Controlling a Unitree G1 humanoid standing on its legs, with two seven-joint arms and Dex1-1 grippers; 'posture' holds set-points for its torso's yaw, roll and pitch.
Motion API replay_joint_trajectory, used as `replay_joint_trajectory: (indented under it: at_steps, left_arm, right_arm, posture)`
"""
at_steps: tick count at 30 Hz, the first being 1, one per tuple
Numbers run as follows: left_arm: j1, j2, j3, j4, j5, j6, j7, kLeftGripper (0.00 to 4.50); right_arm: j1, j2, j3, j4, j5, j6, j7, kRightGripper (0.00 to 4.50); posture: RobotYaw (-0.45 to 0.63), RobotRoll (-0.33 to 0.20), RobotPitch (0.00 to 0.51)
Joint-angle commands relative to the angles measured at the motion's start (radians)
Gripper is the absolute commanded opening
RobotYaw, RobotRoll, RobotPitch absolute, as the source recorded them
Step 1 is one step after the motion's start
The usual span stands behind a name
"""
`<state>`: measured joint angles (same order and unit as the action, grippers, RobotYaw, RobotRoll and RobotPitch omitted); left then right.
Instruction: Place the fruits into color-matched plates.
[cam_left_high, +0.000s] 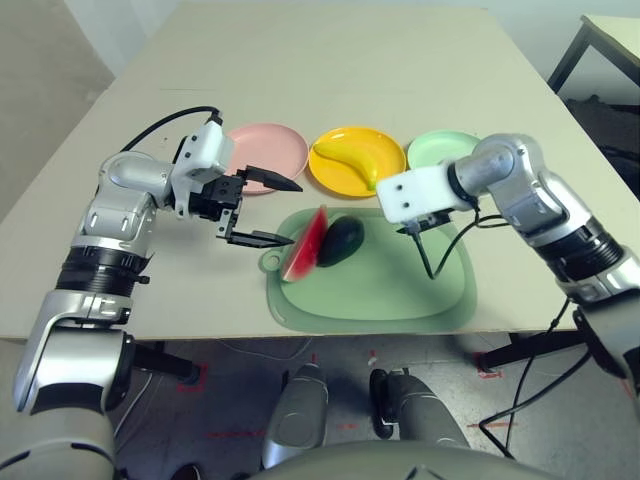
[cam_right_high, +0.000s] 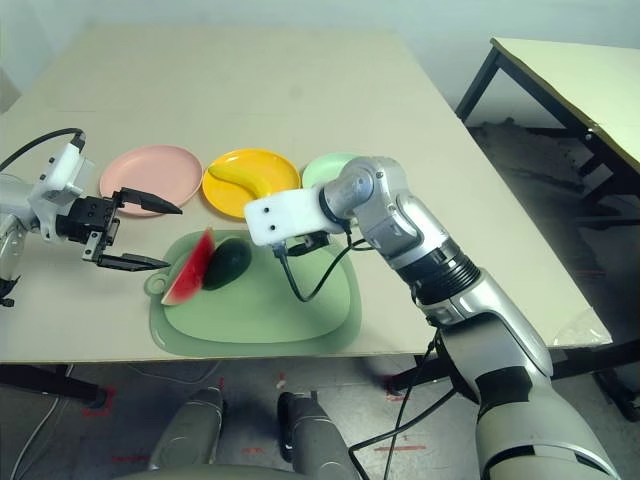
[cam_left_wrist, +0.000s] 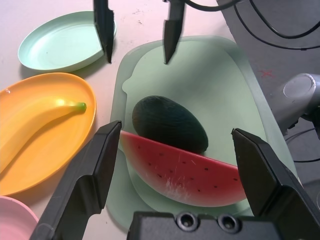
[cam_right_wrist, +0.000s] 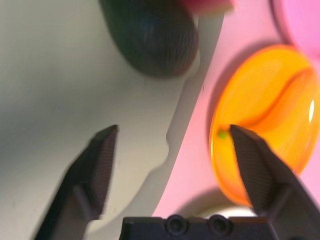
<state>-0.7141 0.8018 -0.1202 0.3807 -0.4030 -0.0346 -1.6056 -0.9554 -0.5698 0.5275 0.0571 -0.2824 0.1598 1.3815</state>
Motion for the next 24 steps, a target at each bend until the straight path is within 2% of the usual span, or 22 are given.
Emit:
replay_joint_trajectory:
  at_steps: [1, 9, 24]
  left_arm:
    - [-0.004, 0.004, -0.011, 0.010, 0.002, -0.008, -0.009, 4.50]
    - [0.002, 0.008, -0.007, 0.005, 0.003, -0.004, -0.009, 4.50]
    - [0.016, 0.022, -0.001, -0.018, 0.001, 0.007, -0.009, 4.50]
  right_arm:
    - [-0.007, 0.021, -0.005, -0.052, 0.025, 0.029, 0.008, 4.48]
    - [0.021, 0.072, 0.033, -0.073, 0.027, 0.031, 0.000, 4.48]
    - [0.008, 0.161, 0.081, 0.145, -0.010, -0.096, -0.051, 4.48]
  posture:
    - [0.20, 0.000, 0.133]
    - [0.22, 0.000, 0.136]
    - [0.23, 0.000, 0.146]
